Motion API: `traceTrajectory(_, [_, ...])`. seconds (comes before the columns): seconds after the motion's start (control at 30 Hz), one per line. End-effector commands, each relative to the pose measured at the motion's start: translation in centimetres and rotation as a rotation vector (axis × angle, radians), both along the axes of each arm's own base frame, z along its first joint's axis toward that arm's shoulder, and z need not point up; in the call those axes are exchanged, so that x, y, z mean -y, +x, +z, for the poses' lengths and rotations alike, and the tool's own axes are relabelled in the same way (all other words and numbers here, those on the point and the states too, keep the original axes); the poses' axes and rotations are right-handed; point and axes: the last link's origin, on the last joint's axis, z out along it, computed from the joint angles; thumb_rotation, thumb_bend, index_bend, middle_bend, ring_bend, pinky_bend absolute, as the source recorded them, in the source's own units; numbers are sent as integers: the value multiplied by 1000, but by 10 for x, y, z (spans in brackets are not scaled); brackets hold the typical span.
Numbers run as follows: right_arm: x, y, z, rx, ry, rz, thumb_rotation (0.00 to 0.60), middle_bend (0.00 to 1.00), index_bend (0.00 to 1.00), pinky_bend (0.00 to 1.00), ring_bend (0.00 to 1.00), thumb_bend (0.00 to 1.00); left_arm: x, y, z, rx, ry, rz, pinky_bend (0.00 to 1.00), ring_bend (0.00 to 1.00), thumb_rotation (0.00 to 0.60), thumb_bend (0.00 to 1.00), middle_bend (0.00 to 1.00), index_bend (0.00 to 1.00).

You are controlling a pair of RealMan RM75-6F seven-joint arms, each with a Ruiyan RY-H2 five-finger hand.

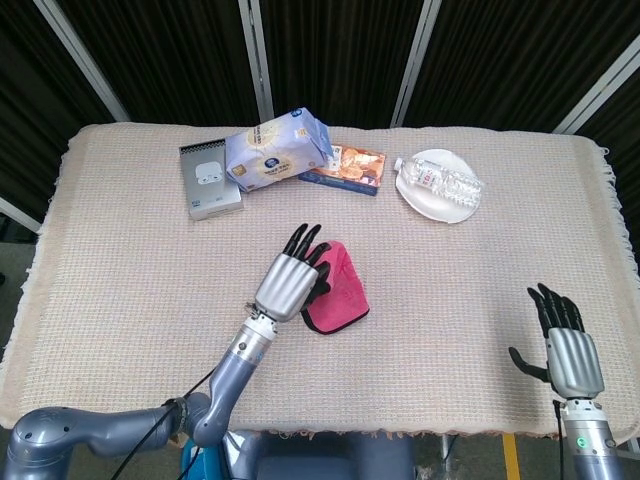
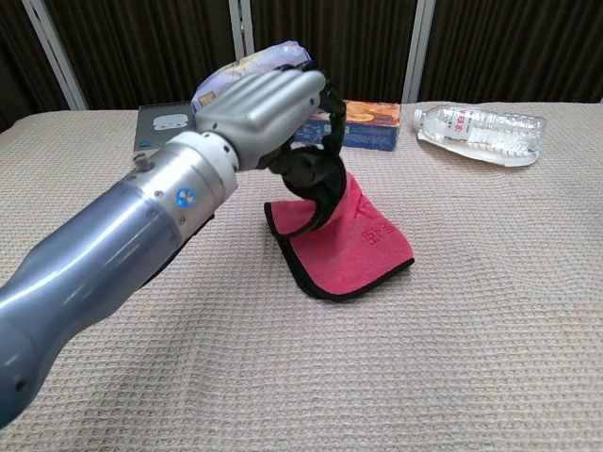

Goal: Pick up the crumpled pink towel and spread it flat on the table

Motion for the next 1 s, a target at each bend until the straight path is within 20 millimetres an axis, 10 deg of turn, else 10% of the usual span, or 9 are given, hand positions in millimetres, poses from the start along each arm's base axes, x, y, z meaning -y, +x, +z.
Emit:
traceTrajectory(0.03, [7,4,-3,19,4,-3,600,0,0,0,0,268,-11,33,9,10,-6,-24,51,7,600,485,245,548])
traceTrajectory(0.6, [52,51,-21,85,53,27,600,0,0,0,0,268,-43,174,30,65,31,-83,51,29,600,485,253,554])
traceTrajectory(1.0, [66,83,-31,133,74,56,600,0,0,0,0,269,-62,206,45,42,132,-101,51,29,600,485,262,556])
